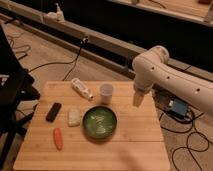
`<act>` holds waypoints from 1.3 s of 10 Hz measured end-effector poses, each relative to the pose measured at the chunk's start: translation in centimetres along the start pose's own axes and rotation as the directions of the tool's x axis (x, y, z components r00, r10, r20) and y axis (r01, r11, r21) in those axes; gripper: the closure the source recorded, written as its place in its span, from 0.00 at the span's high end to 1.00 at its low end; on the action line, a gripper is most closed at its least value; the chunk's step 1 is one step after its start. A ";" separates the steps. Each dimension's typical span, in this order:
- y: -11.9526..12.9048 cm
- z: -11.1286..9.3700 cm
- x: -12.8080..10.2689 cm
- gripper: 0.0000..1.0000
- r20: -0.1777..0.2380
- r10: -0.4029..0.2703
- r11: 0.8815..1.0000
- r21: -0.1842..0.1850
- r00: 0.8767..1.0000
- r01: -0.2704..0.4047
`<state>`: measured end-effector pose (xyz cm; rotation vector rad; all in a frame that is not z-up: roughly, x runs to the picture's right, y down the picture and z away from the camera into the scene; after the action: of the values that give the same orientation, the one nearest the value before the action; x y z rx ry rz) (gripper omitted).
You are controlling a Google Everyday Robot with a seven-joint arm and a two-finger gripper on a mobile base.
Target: Place the white sponge in the ceramic bowl
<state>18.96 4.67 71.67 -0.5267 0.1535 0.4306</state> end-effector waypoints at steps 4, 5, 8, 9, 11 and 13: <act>2.8 0.0 -0.6 0.65 -0.032 0.103 0.984 -0.141 0.994 -0.106; 3.1 -0.4 -1.5 0.65 -0.025 0.108 0.984 -0.141 0.994 -0.110; 5.0 -2.6 -7.4 0.65 0.061 0.181 0.975 -0.146 0.982 -0.170; 5.6 -3.0 -8.9 0.65 0.086 0.212 0.969 -0.150 0.974 -0.197; 7.5 -3.8 -12.3 0.65 0.137 0.257 0.960 -0.148 0.957 -0.237; 10.2 -4.6 -15.7 0.65 0.190 0.253 0.963 -0.144 0.949 -0.228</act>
<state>0.19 4.61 67.04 -0.5806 -0.0096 0.7339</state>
